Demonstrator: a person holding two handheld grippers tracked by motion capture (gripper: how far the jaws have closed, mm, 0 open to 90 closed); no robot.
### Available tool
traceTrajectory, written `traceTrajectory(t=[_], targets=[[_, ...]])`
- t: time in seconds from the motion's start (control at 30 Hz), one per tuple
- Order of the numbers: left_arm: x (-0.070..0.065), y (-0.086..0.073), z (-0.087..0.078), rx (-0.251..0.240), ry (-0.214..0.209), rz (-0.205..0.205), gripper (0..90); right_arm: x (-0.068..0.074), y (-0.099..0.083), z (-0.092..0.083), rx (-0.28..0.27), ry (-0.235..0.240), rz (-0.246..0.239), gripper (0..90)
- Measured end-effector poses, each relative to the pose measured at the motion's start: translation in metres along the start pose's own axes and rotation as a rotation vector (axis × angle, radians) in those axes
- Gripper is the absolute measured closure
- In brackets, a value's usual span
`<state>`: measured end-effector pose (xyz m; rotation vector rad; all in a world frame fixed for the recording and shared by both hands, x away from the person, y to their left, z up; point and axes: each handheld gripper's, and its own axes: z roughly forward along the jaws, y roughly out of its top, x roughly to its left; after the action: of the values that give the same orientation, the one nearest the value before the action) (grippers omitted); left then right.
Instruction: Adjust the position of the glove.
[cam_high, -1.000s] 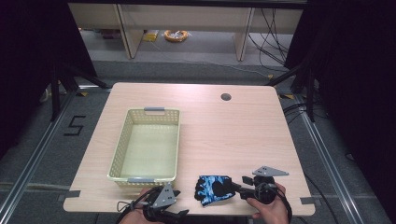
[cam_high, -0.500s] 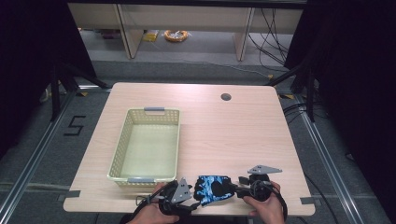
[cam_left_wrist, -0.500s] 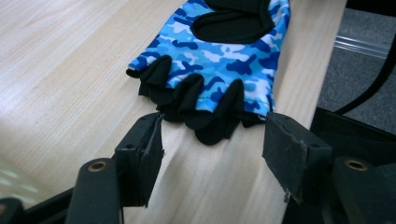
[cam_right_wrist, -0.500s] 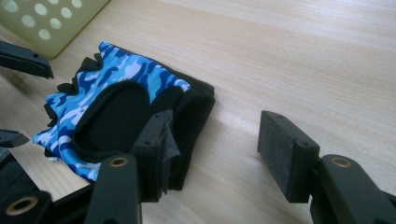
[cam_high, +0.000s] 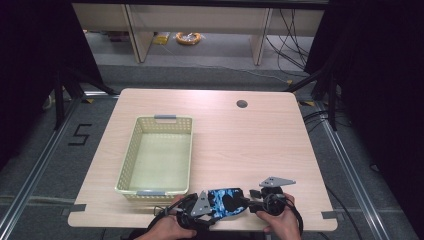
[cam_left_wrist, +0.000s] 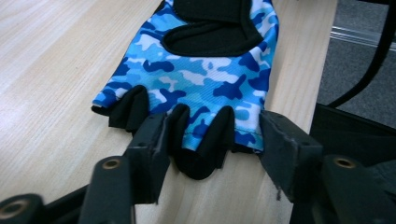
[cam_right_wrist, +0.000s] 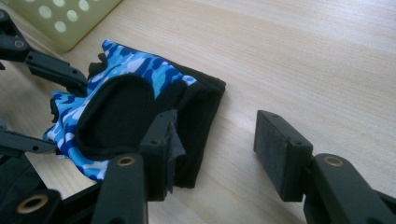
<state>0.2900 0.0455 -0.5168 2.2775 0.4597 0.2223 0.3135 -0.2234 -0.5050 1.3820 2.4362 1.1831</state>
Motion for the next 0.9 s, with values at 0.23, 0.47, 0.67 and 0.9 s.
traceTrajectory(t=[0.23,0.47,0.67,0.9], targets=[[-0.001,0.000,-0.002,0.004,0.007,0.037,66.1,0.000,-0.003,0.004,0.007,0.042,0.045,59.9],[-0.004,0.001,-0.003,0.014,0.033,0.065,73.5,-0.002,-0.007,0.009,-0.011,0.128,0.128,73.7],[-0.006,0.001,-0.003,0.017,0.046,0.071,75.2,-0.002,-0.011,0.009,-0.033,0.173,0.177,83.6],[-0.004,0.002,-0.003,0.015,0.039,0.062,76.1,-0.002,-0.013,0.003,-0.066,0.168,0.125,86.1]])
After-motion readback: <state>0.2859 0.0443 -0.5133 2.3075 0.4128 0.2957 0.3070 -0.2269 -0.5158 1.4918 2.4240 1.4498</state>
